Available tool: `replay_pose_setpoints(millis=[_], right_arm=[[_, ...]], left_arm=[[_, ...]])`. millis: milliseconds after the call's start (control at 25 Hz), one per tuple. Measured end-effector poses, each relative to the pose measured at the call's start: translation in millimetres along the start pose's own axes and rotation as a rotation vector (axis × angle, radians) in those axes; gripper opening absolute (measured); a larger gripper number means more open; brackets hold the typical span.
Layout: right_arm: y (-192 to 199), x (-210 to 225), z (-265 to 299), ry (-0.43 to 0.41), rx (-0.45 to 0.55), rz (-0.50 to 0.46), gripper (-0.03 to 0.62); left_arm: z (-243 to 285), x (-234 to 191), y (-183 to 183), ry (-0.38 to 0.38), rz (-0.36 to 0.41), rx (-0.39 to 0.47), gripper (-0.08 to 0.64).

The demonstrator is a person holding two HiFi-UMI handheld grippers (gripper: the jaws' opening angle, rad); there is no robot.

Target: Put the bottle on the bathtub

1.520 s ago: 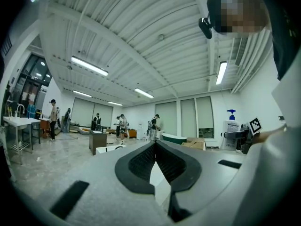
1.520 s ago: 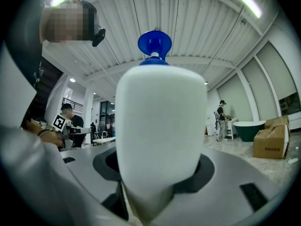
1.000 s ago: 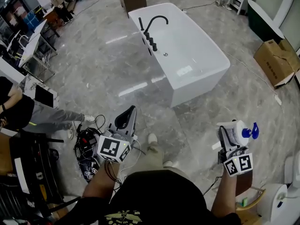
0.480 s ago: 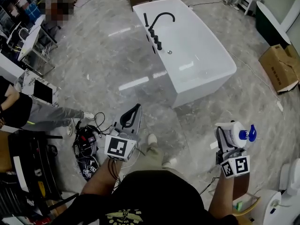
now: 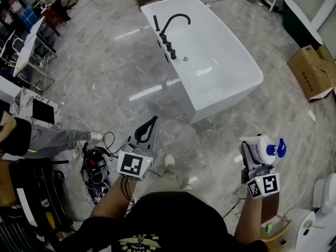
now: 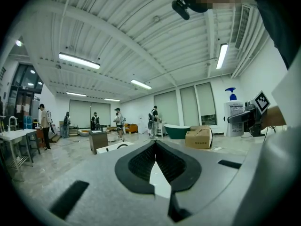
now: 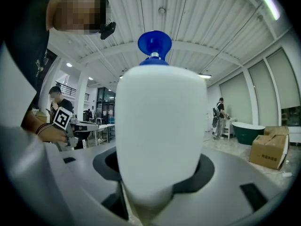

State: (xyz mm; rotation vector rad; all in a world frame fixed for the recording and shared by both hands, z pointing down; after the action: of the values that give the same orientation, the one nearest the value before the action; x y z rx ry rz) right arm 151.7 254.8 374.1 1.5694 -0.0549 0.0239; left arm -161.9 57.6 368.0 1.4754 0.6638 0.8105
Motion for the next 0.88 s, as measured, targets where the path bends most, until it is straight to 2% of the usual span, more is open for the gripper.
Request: replay_pose_setpoints(millis=[600, 880], right_arm=[[-29.1, -1.3, 89.4, 0.073, 0.020, -0.040, 0.262], [-35.2, -21.1, 119.9, 0.045, 0.029, -0.027, 0.262]], left_arm=[[71.3, -91.3, -3.3, 0.056, -0.011, 0.051, 0.009], [83.7, -121.4, 3.0, 0.058, -0.048, 0.059, 0.009]])
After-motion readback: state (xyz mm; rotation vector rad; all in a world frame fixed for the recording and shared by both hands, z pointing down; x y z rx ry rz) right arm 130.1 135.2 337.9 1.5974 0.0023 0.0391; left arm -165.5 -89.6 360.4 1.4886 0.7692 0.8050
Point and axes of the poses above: the fingertips, and each gripper's own axes: z forward along the fingers, x to its right, y out of its underside, the point moved 6 cm from there along -z, backward along the fingers, and after that the axes turned 6 degrees about x, right-handed, at the moved point
